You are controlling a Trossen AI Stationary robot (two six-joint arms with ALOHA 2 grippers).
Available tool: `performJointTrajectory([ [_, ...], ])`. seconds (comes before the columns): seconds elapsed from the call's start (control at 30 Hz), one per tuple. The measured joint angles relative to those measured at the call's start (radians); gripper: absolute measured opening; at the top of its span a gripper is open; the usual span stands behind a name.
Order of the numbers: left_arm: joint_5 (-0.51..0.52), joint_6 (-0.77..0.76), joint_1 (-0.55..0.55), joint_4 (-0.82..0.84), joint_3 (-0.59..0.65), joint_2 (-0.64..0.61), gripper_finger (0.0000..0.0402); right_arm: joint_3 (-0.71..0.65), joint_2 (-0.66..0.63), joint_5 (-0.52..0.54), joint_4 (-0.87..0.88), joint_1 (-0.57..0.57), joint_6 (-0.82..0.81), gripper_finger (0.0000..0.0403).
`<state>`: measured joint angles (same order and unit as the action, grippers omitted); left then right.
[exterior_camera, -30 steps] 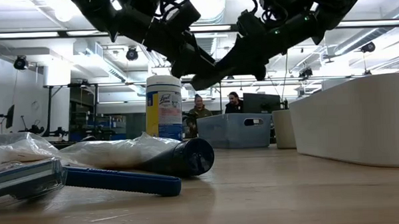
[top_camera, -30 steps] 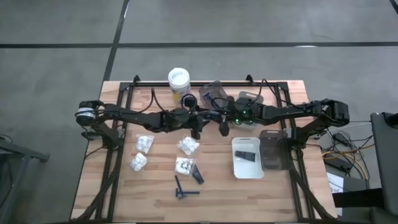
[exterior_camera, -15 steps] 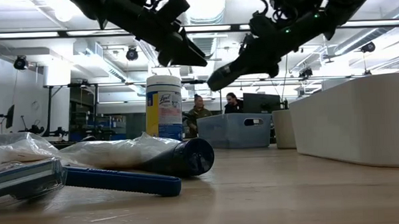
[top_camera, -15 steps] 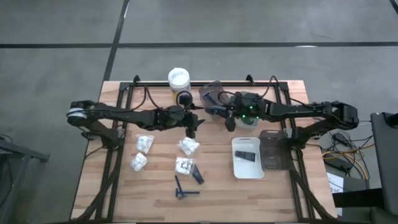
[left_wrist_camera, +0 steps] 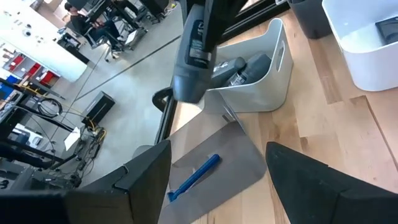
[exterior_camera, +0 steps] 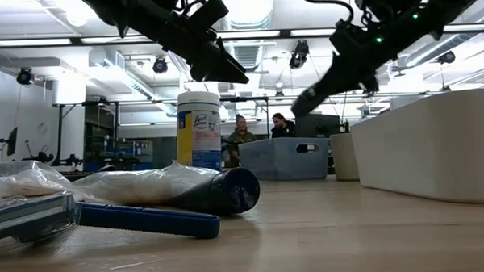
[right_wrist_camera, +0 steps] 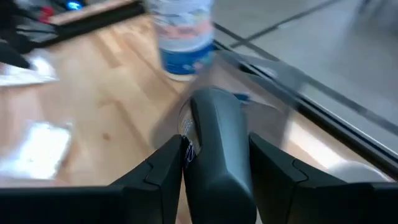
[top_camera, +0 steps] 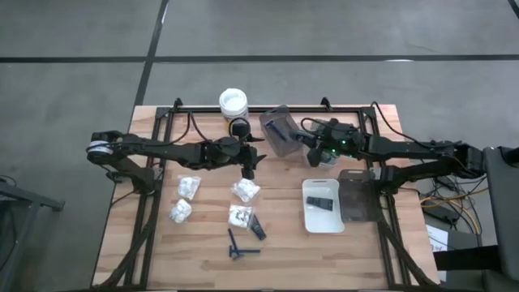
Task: Pick & Place Travel size toiletries
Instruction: Put the gray deodorant into the gray bin
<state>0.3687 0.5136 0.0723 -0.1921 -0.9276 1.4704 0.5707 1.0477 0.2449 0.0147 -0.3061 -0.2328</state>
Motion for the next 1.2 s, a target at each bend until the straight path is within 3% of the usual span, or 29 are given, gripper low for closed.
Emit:
performJointTrajectory([
  [0.47, 0.0, -0.016, 0.0, 0.0, 0.0, 0.0, 0.0266, -0.025, -0.13, 0.274, 0.289, -0.008, -0.115, 0.0144],
  [1.2, 0.0, -0.04, 0.001, 0.007, 0.0, 0.0, 0.0266, -0.047, 0.057, 0.282, 0.295, -0.018, -0.213, 0.0162],
])
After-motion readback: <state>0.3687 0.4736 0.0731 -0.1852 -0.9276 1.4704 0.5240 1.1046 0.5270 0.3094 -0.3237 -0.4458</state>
